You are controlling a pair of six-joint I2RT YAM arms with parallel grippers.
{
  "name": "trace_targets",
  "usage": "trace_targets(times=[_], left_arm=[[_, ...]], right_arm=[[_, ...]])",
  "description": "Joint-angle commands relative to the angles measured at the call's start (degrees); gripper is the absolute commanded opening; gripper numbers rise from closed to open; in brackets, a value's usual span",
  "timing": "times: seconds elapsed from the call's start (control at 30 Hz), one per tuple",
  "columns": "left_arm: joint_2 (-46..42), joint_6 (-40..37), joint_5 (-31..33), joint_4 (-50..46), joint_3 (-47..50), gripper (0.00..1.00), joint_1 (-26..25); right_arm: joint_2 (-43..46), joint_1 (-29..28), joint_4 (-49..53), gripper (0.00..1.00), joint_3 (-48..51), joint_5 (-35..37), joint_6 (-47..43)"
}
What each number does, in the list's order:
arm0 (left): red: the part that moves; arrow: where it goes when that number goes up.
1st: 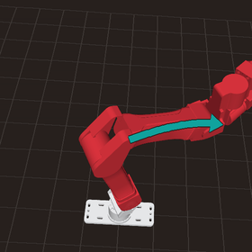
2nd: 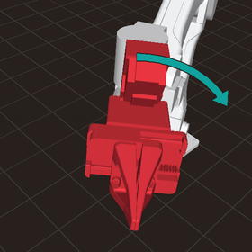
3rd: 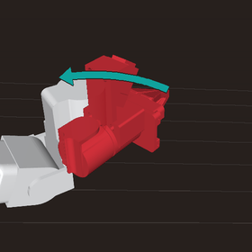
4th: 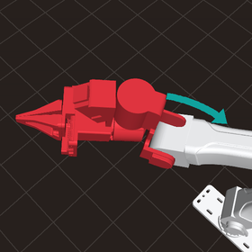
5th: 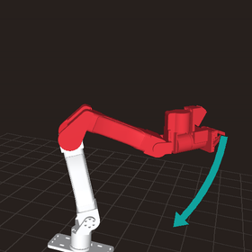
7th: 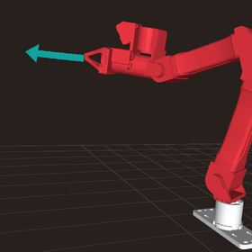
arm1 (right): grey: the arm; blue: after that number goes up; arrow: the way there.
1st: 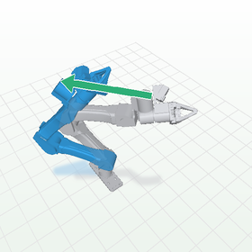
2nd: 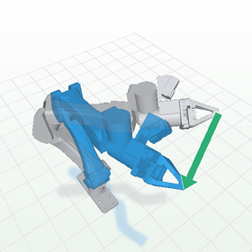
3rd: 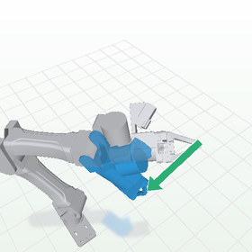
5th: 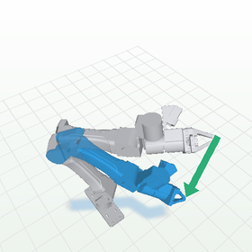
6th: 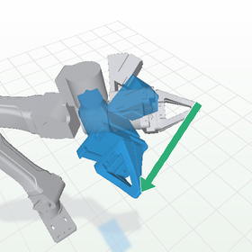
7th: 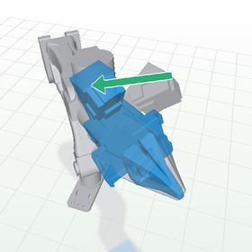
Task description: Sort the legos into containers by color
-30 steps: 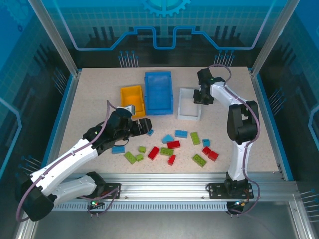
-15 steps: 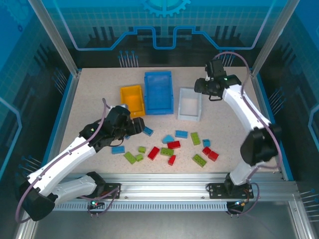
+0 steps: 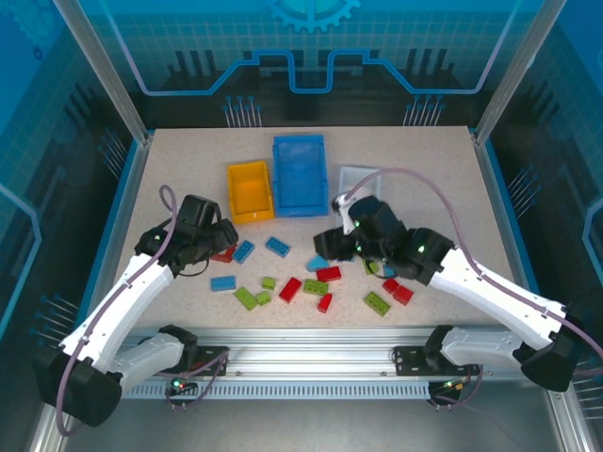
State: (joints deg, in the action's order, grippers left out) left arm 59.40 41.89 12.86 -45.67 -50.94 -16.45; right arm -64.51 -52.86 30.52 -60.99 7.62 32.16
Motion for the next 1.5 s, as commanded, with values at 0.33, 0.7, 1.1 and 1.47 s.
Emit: trace_targets(times=[0.33, 0.7, 1.1, 1.47], left_arm=[[10.8, -4.0, 1.7, 8.7, 6.5, 0.59, 5.5], [14.3, 4.2, -1.7, 13.6, 9.8, 0.58, 8.3], [14.7, 17.7, -5.8, 21.0, 14.7, 0.47, 9.8], [17.2, 19.6, -5.5, 25.2, 16.5, 0.36, 10.4]], right_arm=[[-0.9, -9.6, -9.0, 0.57, 6.7, 2.5, 10.3], [-4.7, -9.8, -12.0, 0.57, 6.0, -0.9, 8.7], [-7.0, -9.9, -13.4, 0.57, 5.3, -1.6, 8.6], [-8.2, -9.9, -13.0, 0.57, 4.2, -2.1, 8.0]])
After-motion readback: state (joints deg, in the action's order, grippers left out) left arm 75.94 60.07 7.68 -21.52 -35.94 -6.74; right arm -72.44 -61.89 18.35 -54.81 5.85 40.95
